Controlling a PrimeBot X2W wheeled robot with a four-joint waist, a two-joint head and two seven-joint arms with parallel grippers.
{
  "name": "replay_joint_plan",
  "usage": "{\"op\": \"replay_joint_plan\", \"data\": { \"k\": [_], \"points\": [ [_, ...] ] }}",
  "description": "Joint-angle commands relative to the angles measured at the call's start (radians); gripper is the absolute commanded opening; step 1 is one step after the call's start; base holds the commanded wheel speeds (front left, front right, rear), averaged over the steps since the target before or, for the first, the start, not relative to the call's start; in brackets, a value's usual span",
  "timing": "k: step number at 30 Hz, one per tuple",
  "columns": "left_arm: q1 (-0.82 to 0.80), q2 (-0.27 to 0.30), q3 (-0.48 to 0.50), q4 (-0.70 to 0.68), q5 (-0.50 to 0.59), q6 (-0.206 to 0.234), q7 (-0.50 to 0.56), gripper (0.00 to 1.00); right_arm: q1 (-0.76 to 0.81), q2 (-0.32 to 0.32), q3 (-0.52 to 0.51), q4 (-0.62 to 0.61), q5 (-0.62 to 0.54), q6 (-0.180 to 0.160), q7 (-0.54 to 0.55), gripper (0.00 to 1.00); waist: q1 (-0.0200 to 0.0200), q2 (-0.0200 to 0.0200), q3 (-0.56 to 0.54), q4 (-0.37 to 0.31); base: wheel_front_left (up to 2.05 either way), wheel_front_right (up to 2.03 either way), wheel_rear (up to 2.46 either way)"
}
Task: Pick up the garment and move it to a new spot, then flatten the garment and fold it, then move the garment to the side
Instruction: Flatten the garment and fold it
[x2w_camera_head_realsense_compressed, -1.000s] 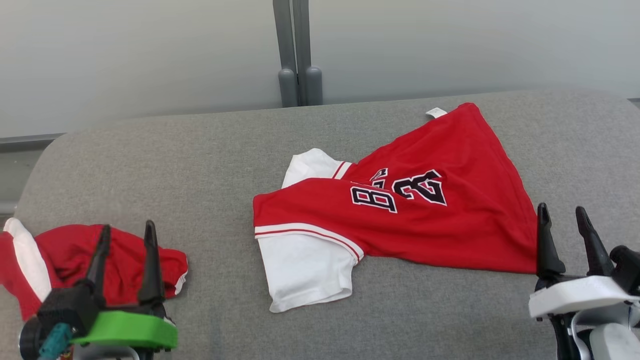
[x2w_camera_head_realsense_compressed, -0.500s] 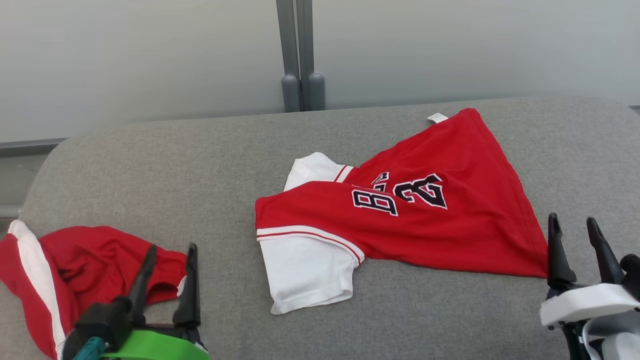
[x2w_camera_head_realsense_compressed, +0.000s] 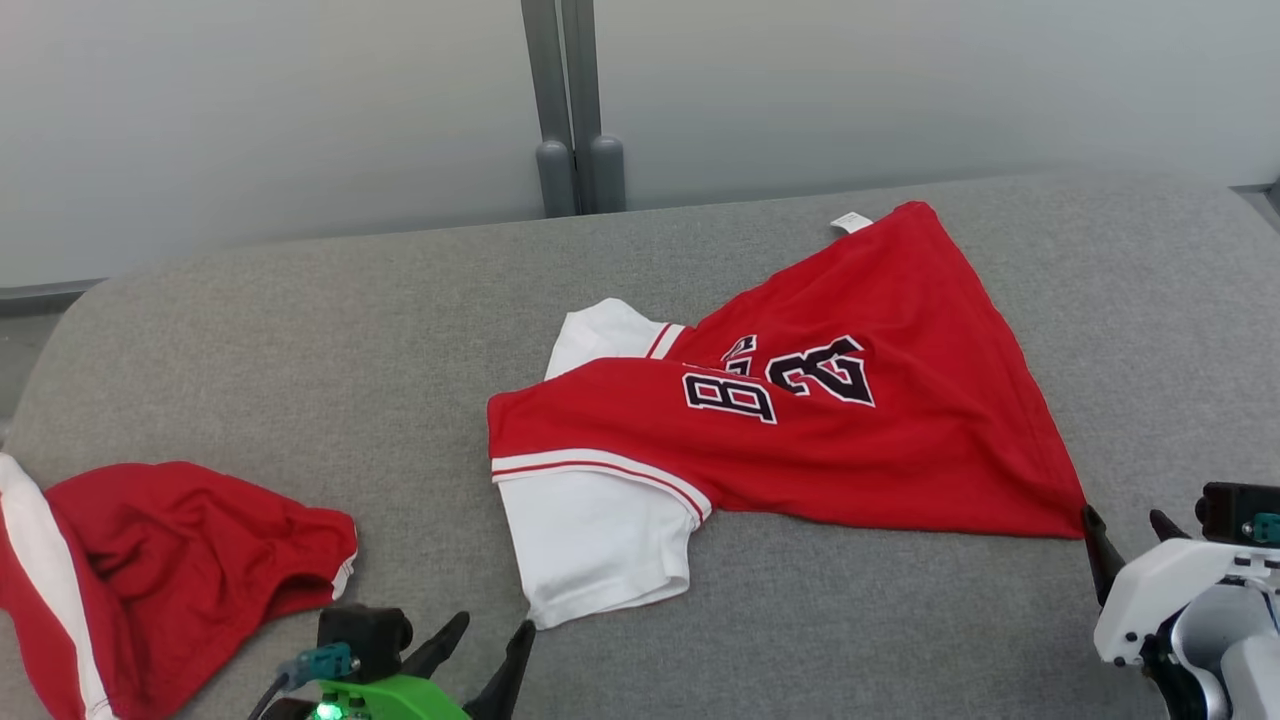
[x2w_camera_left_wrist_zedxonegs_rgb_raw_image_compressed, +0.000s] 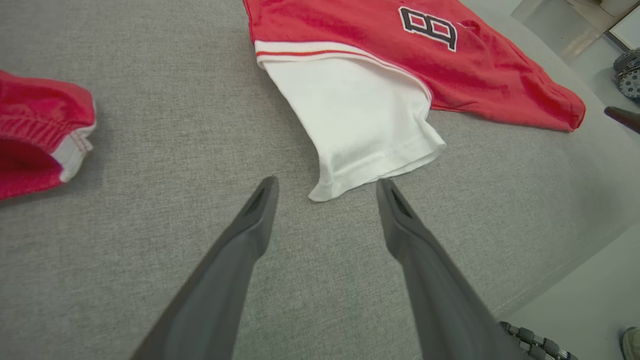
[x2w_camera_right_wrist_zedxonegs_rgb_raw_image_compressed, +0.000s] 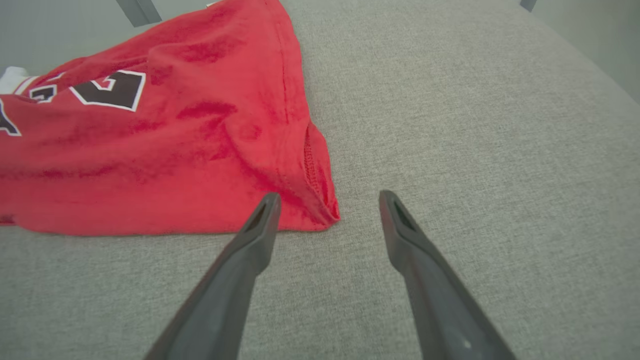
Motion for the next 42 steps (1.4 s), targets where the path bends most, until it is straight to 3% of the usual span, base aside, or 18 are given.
{"op": "replay_joint_plan", "data": {
  "k": [1,9,20,21,22,23,24,25,26,27,33,38,42],
  "points": [
    [-0.035,0.003,-0.004,0.004,-0.014,-0.008,0.013,1.0,-0.032,-0.008,0.012,0.021,0.02,0.0,0.006,1.0,0.0,-0.0001,0.026,-0.002,0.0,0.0,0.0],
    [-0.134,-0.02,-0.044,0.099,-0.036,-0.036,0.051,1.0,-0.142,-0.039,0.086,0.16,0.081,0.0,0.01,1.0,0.0,-0.0001,0.1,0.019,0.0,0.0,0.0],
    [-0.231,-0.041,-0.114,0.233,-0.07,-0.059,0.017,1.0,-0.202,-0.048,0.173,0.294,0.155,0.0,-0.038,1.0,0.0,-0.0001,0.134,0.03,0.0,0.0,0.0],
    [-0.236,-0.042,-0.121,0.243,-0.079,-0.06,0.014,1.0,-0.204,-0.049,0.181,0.302,0.162,0.0,-0.041,0.96,0.0,-0.0001,0.133,0.031,0.0,0.0,0.0],
    [-0.24,-0.044,-0.126,0.251,-0.083,-0.061,0.011,0.96,-0.205,-0.051,0.186,0.309,0.168,0.0,-0.044,0.81,0.0,-0.0001,0.132,0.032,0.0,0.0,0.0],
    [-0.245,-0.045,-0.134,0.259,-0.086,-0.061,0.007,0.71,-0.205,-0.054,0.192,0.315,0.174,0.0,-0.049,0.45,0.0,-0.0001,0.131,0.033,0.0,0.0,0.0],
    [-0.249,-0.049,-0.139,0.265,-0.095,-0.061,-0.002,0.47,-0.205,-0.056,0.198,0.322,0.181,0.0,-0.055,0.19,0.0,-0.0001,0.128,0.035,0.0,0.0,0.0],
    [-0.252,-0.049,-0.145,0.271,-0.101,-0.061,-0.008,0.38,-0.204,-0.057,0.201,0.327,0.188,0.0,-0.058,0.05,0.0,-0.0001,0.125,0.037,0.0,0.0,0.0],
    [-0.255,-0.048,-0.15,0.277,-0.106,-0.061,-0.014,0.2,-0.202,-0.058,0.204,0.331,0.194,0.0,-0.064,0.0,0.0,-0.0001,0.121,0.039,0.0,0.0,0.0],
    [-0.259,-0.047,-0.157,0.284,-0.112,-0.062,-0.021,0.0,-0.199,-0.06,0.208,0.336,0.203,0.0,-0.067,0.0,0.0,-0.0001,0.117,0.042,0.0,0.0,0.0],
    [-0.256,-0.02,-0.2,0.272,-0.16,-0.062,-0.068,0.0,-0.181,-0.066,0.214,0.317,0.271,0.0,-0.128,0.0,0.0,-0.0001,0.085,0.057,0.0,0.0,0.0],
    [-0.217,0.024,-0.179,0.181,-0.181,-0.061,-0.131,0.0,-0.134,-0.066,0.218,0.238,0.353,0.0,-0.163,0.0,0.0,-0.0001,0.064,0.063,0.0,0.0,0.0],
    [-0.202,0.069,-0.145,0.082,-0.15,-0.029,-0.18,0.0,-0.102,-0.068,0.231,0.137,0.428,0.0,-0.159,0.0,0.0,-0.0001,0.058,0.062,0.0,0.0,0.0]
  ]
}}
